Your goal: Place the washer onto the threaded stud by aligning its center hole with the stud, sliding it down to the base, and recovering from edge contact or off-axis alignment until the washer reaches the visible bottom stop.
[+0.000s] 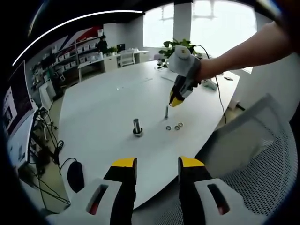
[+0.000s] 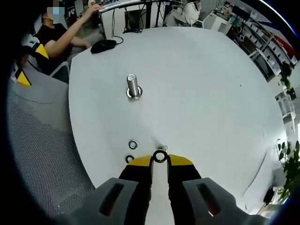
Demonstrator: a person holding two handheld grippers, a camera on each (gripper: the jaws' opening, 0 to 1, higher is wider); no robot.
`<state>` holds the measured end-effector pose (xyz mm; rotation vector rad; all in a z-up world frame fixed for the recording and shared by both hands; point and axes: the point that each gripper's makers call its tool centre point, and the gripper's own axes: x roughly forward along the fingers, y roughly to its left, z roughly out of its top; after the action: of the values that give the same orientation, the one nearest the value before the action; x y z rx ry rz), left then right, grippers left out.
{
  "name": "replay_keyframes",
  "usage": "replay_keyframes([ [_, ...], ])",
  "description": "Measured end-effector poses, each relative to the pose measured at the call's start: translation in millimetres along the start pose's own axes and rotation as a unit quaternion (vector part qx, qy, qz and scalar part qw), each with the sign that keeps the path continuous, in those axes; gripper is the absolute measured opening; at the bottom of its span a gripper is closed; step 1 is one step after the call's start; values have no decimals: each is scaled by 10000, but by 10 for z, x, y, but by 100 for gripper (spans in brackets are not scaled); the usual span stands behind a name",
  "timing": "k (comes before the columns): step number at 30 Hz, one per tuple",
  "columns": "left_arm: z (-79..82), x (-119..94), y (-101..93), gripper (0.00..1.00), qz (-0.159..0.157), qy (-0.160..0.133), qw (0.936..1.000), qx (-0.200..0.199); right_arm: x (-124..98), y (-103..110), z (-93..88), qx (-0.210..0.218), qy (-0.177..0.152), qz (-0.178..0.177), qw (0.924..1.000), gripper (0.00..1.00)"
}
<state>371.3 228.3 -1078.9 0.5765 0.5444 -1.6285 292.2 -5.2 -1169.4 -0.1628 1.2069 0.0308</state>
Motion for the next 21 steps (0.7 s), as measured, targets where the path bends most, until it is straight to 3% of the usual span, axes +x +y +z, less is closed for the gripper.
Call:
replay_keyframes([
  [8, -13, 10, 2, 33, -11, 28, 10000, -1, 143, -86, 70, -31, -1, 14, 10000, 13],
  [21, -20, 25, 0, 33, -39, 47, 10000, -20, 128, -67, 116, -78, 68, 95, 9999, 13],
])
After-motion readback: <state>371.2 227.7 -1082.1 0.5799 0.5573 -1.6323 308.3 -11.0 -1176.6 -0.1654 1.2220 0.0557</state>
